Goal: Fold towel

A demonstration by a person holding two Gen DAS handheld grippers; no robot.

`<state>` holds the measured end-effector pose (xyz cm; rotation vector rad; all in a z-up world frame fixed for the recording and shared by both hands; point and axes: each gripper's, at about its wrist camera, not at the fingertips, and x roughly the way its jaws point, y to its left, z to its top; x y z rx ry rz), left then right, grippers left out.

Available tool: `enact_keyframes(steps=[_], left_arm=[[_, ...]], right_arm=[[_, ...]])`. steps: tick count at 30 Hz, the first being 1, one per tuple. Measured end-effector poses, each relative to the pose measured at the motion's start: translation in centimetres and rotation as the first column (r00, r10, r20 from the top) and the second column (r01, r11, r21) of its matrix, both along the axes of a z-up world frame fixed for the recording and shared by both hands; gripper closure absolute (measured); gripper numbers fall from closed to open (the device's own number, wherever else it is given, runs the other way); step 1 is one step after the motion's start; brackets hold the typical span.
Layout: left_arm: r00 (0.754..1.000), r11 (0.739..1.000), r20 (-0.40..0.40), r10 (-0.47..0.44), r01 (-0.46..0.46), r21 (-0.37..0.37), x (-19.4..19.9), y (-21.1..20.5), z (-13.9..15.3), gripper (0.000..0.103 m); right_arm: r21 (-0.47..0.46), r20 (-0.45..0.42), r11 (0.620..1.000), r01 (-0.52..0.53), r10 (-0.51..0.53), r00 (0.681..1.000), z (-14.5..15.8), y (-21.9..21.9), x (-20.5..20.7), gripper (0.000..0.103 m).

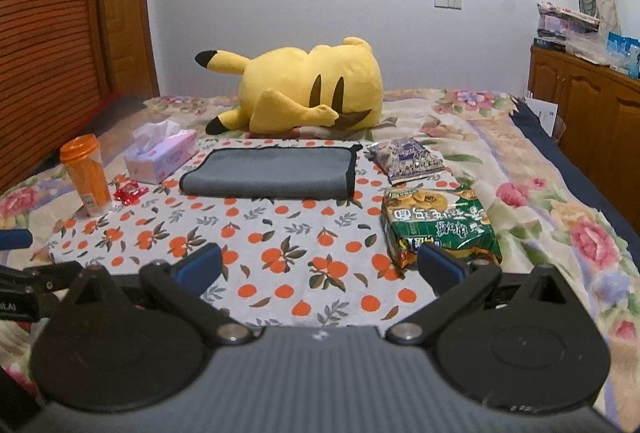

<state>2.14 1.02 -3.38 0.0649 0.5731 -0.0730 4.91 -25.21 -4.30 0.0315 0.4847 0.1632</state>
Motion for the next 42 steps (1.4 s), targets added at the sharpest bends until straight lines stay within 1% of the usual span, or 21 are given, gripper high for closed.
enact_keyframes(steps=[10, 26, 36, 42], left_arm=[[0.998, 1.0, 0.066, 0.003, -0.004, 0.016, -0.7, -0.2, 0.6, 0.0], [0.989, 1.0, 0.145, 0.0, -0.004, 0.026, -1.7, -0.2, 1.3, 0.0], [0.984, 1.0, 0.179, 0.001, -0.004, 0.018, -1.9, -0.1, 1.6, 0.0], [0.983, 1.0, 0.181, 0.002, -0.006, 0.018, -1.9, -0.1, 1.6, 0.0]], right_arm=[[0.003, 0.052, 1.0, 0.002, -0.002, 0.999, 0.4, -0.1, -0.5, 0.0], [0.008, 0.095, 1.0, 0.011, -0.012, 0.995, 0.7, -0.2, -1.1, 0.0], [0.02, 0.138, 0.999, 0.031, -0.034, 0.99, 1.0, -0.6, -1.5, 0.0], [0.025, 0.143, 0.999, 0.034, -0.037, 0.989, 1.0, -0.8, -1.5, 0.0]])
